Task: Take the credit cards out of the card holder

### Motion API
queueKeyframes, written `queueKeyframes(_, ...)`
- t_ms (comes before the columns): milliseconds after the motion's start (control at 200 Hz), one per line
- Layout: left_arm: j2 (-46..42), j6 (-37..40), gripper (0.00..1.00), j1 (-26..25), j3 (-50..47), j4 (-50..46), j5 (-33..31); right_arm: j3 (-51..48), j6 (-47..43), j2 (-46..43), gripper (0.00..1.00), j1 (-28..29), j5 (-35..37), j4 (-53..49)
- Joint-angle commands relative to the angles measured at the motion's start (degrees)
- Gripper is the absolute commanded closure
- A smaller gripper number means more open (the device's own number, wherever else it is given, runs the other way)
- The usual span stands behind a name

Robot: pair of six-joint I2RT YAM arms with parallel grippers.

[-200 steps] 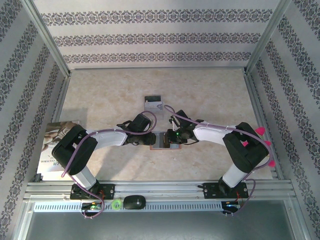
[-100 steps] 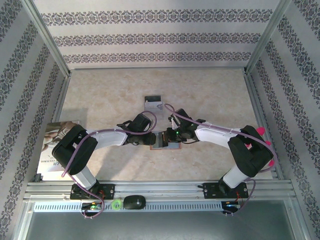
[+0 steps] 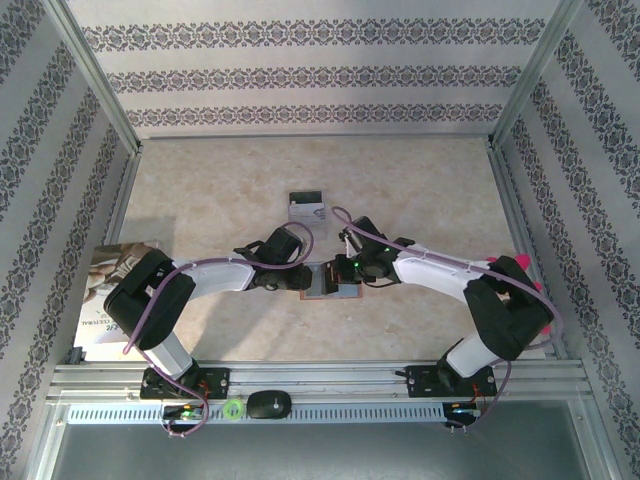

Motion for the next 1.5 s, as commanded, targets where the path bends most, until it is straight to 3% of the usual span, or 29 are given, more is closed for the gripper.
queueKeyframes(0, 1.97, 0.85, 0.67, -0.68, -0.91, -1.94, 0.69, 0.42, -1.2, -3.32, 1.0, -0.61, 6.2, -6.59)
queueKeyframes(315, 2.4, 1.12, 0.62, -0.5, -1.13, -0.35, 1.33, 4.79, -1.62, -3.24, 1.0, 1.89, 9.79, -13.09)
queueKeyframes(670, -2.18, -0.1, 0.47, 0.37, -2.07, 1.41, 0.91, 9.42, -0.54, 0.19, 1.0, 4.58, 10.86, -14.13)
queueKeyframes(979, -5.47, -0.55, 0.45, 0.73, -3.85, 1.29, -0.36, 10.11, 0.65, 5.07, 1.0, 6.31, 10.07, -13.73)
queueKeyframes(1074, -5.42, -0.55, 0.45, 0.85, -4.15, 1.37, -0.08, 9.93, 1.08, 5.97, 0.89, 6.55, 9.67, -12.61)
queueKeyframes(1214, -5.49, -0.64, 0.45, 0.97, -4.5, 1.53, 0.12, 9.94, 1.06, 6.07, 0.87, 6.58, 9.86, -12.33)
queueKeyframes(1494, -6.71, -0.42, 0.45, 1.42, -4.61, 1.13, 0.33, 11.03, -3.16, 1.41, 1.0, 5.2, 11.89, -13.9)
